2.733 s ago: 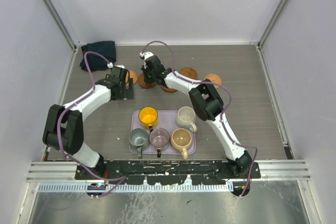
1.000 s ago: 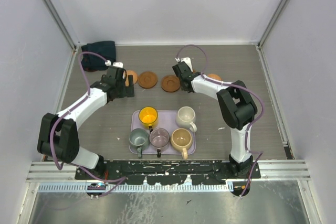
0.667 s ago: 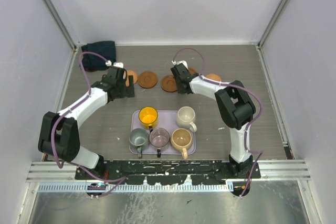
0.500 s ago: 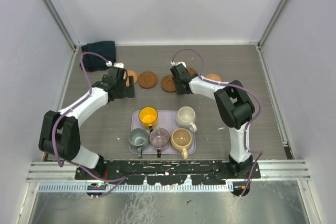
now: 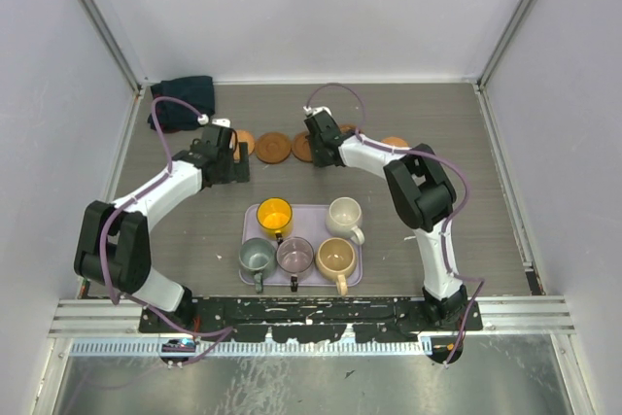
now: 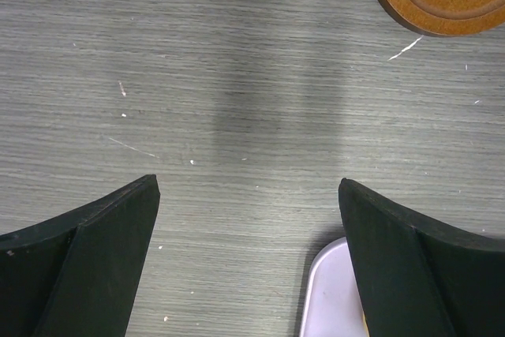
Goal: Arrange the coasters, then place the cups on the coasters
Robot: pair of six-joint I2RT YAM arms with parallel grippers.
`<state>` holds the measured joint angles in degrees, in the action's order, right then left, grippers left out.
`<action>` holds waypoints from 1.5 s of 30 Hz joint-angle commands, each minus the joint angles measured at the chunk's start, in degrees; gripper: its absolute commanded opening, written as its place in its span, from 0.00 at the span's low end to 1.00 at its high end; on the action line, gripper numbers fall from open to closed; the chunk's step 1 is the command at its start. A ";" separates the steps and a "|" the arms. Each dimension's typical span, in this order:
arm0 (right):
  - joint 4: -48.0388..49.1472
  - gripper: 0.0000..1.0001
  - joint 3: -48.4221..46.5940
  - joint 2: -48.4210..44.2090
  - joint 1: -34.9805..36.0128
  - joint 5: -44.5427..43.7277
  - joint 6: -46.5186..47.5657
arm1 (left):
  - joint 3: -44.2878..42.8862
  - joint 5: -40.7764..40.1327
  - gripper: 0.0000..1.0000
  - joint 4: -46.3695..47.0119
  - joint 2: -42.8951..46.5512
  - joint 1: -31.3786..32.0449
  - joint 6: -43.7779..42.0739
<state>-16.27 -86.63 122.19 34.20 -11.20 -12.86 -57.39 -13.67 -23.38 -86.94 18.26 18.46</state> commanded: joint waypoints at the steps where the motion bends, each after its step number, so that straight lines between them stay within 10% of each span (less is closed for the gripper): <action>1: -2.87 0.01 -1.46 2.74 0.33 1.36 -0.44 | -1.59 -1.35 0.98 1.67 0.00 -0.24 -0.59; 19: -2.67 0.01 -1.47 -8.65 -0.63 -8.54 2.85 | -2.19 -1.05 0.98 2.66 -1.99 -0.21 -0.35; 45: 1.24 0.01 -11.35 1.14 -10.72 -2.84 3.80 | -24.79 -0.10 0.98 -0.35 -27.23 -0.24 -0.87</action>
<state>-18.04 -95.15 122.32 23.20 -15.99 -9.93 -78.98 -14.87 -23.44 -112.31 18.26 18.17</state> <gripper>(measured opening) 0.050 0.979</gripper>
